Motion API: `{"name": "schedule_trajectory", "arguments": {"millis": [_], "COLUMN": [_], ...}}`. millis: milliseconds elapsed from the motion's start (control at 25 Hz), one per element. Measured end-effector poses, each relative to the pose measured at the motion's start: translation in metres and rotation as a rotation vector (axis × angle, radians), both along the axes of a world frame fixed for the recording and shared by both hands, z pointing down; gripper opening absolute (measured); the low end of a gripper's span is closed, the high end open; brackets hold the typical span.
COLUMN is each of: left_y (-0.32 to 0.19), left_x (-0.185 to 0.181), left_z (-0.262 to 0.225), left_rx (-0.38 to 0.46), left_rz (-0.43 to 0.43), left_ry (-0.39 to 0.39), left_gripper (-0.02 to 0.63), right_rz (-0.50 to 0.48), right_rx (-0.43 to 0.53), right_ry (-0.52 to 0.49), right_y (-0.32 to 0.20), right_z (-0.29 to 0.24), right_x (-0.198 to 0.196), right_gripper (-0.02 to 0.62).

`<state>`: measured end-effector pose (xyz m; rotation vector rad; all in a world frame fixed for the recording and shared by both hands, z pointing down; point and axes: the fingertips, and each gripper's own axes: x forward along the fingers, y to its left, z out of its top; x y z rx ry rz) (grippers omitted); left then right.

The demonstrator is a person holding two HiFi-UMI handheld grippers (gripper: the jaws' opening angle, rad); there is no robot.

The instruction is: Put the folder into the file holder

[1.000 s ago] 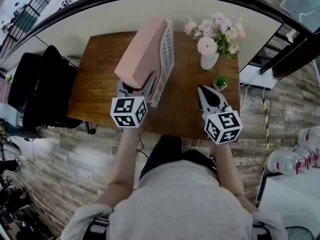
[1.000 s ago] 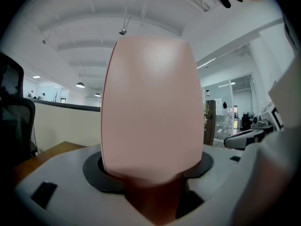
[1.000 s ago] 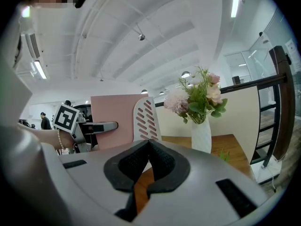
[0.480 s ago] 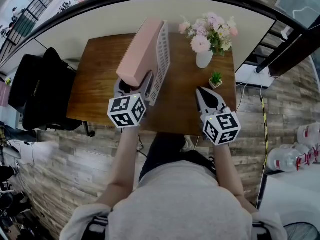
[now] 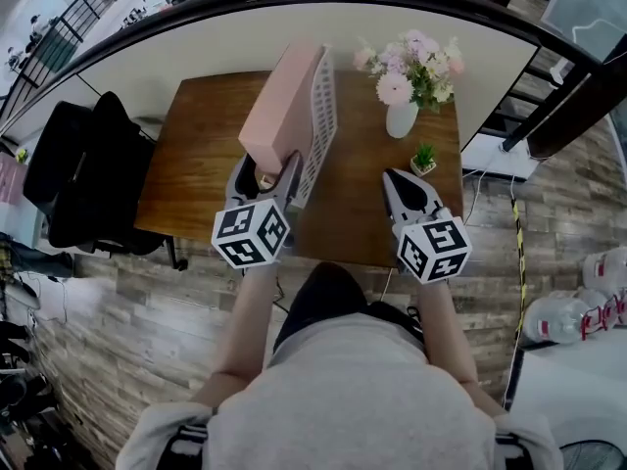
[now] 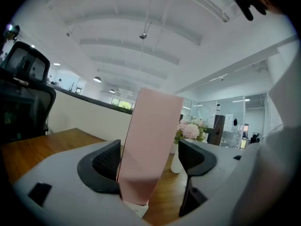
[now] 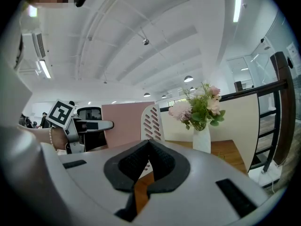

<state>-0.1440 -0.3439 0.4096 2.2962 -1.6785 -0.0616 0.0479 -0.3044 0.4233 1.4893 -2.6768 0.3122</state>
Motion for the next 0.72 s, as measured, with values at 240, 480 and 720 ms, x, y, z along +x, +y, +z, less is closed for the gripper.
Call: {"name": "schedule_trajectory", "arguments": {"millis": [240, 480, 720], "left_y": [0.024, 0.045, 0.054], "left_x": [0.007, 0.023, 0.036], "left_z": [0.004, 0.004, 0.0], "left_rx": [-0.003, 0.003, 0.019], "left_rz": [0.021, 0.077, 0.112], "left_ry": [-0.042, -0.05, -0.03], "left_gripper": [0.385, 0.379, 0.341], "right_rz": [-0.006, -0.031, -0.045], "right_rx": [0.012, 0.009, 0.042], "right_ry": [-0.007, -0.013, -0.009], "right_y": [0.006, 0.015, 0.023], "right_z": [-0.005, -0.006, -0.017], "right_x": [-0.002, -0.013, -0.017], "right_gripper": [0.009, 0.009, 0.009]}}
